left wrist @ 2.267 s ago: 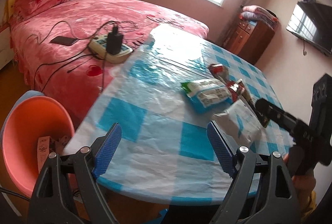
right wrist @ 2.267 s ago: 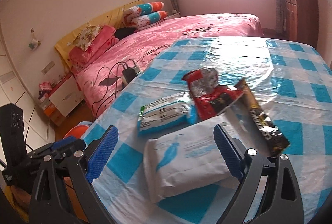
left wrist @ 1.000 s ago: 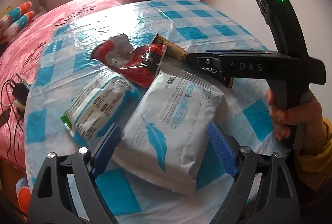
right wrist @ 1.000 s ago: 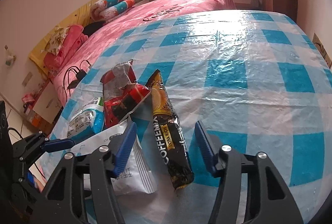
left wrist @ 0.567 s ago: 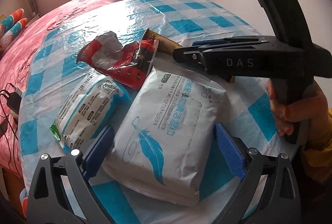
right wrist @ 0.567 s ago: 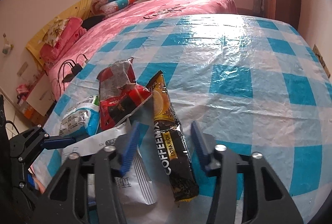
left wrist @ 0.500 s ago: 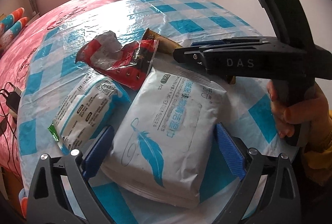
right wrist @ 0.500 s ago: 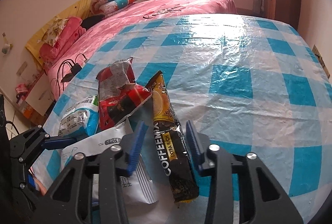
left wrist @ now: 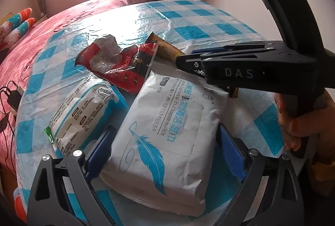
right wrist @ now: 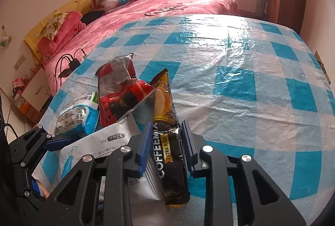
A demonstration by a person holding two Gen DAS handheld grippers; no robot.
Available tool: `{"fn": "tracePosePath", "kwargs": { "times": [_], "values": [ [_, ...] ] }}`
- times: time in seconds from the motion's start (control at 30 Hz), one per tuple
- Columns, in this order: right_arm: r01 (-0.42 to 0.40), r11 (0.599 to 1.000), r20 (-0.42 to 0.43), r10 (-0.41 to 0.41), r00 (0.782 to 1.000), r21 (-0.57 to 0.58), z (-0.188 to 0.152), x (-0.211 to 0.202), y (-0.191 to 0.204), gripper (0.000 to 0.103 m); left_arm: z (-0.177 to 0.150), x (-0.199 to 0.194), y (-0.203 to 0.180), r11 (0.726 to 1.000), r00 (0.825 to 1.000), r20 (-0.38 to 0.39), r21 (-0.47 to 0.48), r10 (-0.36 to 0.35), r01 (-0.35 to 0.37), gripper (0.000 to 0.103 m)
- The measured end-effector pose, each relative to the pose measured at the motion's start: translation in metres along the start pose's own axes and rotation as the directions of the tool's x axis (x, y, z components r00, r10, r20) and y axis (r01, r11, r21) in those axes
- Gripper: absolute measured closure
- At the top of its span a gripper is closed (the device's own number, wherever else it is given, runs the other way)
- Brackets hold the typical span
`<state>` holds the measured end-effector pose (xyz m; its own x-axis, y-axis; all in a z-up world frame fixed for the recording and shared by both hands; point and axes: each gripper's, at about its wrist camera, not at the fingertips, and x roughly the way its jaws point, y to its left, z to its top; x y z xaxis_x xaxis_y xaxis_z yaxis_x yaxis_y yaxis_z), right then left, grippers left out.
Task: Collect trash
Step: 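Lift the wipes pack and coffee stick and carry both over the orange bucket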
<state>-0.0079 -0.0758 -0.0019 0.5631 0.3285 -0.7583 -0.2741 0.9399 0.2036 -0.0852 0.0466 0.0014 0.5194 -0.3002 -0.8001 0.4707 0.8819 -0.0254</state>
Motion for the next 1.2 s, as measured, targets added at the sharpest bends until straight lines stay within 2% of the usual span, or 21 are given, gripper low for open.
{"fn": "tracePosePath", "kwargs": {
  "times": [0.23, 0.63, 1.2],
  "values": [
    [0.001, 1.000, 0.001, -0.001, 1.000, -0.003, -0.002, -0.002, 0.003, 0.076, -0.005, -0.007, 0.002, 0.999, 1.000, 0.013, -0.036, -0.003, 0.004, 0.017],
    [-0.008, 0.999, 0.033, 0.006, 0.999, 0.053, -0.006, -0.010, -0.010, 0.078, -0.021, -0.027, 0.009, 0.996, 0.999, 0.038, -0.093, 0.003, 0.001, 0.020],
    [-0.120, 0.975, 0.135, 0.095, 0.986, 0.186, -0.014, -0.041, -0.019, 0.078, -0.041, -0.083, 0.030, 0.983, 0.989, 0.149, -0.184, 0.019, 0.009, 0.020]
  ]
}}
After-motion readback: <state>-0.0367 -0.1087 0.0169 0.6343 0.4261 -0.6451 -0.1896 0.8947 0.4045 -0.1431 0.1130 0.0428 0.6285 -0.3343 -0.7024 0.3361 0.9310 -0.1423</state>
